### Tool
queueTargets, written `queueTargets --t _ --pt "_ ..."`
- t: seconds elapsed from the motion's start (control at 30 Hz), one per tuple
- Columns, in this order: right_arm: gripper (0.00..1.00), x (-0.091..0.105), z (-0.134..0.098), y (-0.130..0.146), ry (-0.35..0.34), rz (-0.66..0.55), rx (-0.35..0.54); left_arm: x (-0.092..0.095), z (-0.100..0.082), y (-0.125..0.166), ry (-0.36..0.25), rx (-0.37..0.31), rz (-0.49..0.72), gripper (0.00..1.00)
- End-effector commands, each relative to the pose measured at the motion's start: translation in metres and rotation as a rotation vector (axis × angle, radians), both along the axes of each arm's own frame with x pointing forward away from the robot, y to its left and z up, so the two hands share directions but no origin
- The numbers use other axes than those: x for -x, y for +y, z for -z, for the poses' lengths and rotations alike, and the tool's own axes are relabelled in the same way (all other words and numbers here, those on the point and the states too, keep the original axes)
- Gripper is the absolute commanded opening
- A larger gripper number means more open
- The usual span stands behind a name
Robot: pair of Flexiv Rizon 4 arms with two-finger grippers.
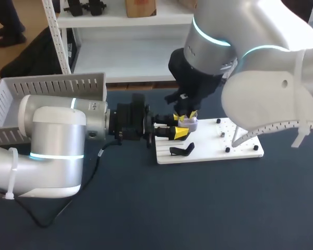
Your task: Pick up each earbud case from the left stands, insert the matching earbuds, close the lid, and place the case in the box.
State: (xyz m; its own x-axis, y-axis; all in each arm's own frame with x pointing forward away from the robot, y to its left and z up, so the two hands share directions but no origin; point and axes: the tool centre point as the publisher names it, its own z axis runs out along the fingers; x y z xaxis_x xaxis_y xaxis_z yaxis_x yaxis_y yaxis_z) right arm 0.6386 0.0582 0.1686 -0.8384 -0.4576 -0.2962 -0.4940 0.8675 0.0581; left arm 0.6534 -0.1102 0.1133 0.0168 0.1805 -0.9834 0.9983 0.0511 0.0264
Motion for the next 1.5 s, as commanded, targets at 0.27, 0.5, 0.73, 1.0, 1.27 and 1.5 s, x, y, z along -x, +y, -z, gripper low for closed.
queueTargets --t 0.27,0.5,0.73,1.0,1.27,1.5 --pt "0.00 0.000 0.004 -0.003 0.007 0.006 0.006 0.001 0.000 0.000 -0.003 0.003 -0.005 0.00" --pt "0.00 -0.001 0.008 -0.004 0.015 0.000 0.011 0.001 0.000 0.000 -0.003 0.003 -0.005 0.00" --pt "0.00 -0.001 0.011 -0.005 0.018 -0.007 0.020 0.001 0.000 0.000 -0.003 0.003 -0.005 0.00" --pt "0.12 -0.001 0.014 -0.005 0.016 -0.016 0.032 0.001 0.000 0.000 -0.003 0.003 -0.005 0.00" --pt "0.34 -0.002 0.013 -0.006 0.014 -0.018 0.037 0.001 0.000 0.000 -0.003 0.003 -0.005 0.00" --pt "0.35 -0.001 0.009 -0.005 0.005 -0.019 0.035 0.001 0.000 0.000 -0.003 0.003 -0.005 0.00"
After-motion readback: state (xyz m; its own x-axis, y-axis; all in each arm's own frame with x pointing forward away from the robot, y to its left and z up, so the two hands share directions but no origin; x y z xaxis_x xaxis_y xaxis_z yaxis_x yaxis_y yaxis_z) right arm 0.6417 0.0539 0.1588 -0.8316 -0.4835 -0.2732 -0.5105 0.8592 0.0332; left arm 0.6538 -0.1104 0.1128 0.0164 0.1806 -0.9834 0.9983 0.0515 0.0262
